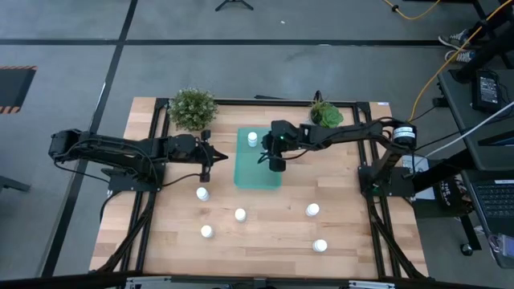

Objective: Pick and place pill bottles into a basket
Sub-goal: Put the white pill bottle into the green bin

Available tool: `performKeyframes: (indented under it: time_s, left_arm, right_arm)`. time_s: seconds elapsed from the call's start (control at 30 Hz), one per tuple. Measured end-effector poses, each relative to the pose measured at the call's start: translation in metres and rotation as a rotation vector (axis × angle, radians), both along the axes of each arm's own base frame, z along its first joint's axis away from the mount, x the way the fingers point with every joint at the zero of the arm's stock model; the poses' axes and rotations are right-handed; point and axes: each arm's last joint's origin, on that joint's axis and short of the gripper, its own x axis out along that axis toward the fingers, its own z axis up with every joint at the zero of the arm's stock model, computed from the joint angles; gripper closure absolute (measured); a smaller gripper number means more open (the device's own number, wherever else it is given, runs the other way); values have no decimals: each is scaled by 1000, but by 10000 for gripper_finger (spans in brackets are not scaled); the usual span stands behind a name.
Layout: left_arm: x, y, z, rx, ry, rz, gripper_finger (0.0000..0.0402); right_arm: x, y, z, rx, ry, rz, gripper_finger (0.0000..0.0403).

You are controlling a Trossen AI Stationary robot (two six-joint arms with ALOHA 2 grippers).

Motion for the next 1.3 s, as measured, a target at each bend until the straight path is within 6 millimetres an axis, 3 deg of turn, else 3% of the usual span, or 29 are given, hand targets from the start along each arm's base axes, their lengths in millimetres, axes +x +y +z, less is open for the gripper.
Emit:
performKeyframes:
  time_s: [0.13,0.27,0.37,0.5,0.77,0.9,1.17,1.3]
  left_arm:
    - [0,0,0,7,-1,13,399]
    - [0,0,0,10,-2,15,391]
    - [0,1,0,17,-1,11,373]
    - [1,0,1,9,-10,-7,331]
    - [4,-14,6,-52,-73,-204,221]
    - [4,-21,7,-38,-78,-245,182]
    - [3,-36,6,-123,-54,-259,162]
    - [5,-47,19,-125,-31,-228,163]
  right_arm:
    - [-5,11,27,-55,-30,66,257]
    - [-24,17,54,-80,-48,73,338]
    - [-42,19,61,-65,-75,54,391]
    - [-60,24,55,-18,-159,10,387]
    - [-80,34,15,41,-320,-23,396]
    - [-80,33,17,30,-382,-37,399]
    - [-77,33,25,36,-475,-35,399]
    - [-77,33,27,62,-498,-51,400]
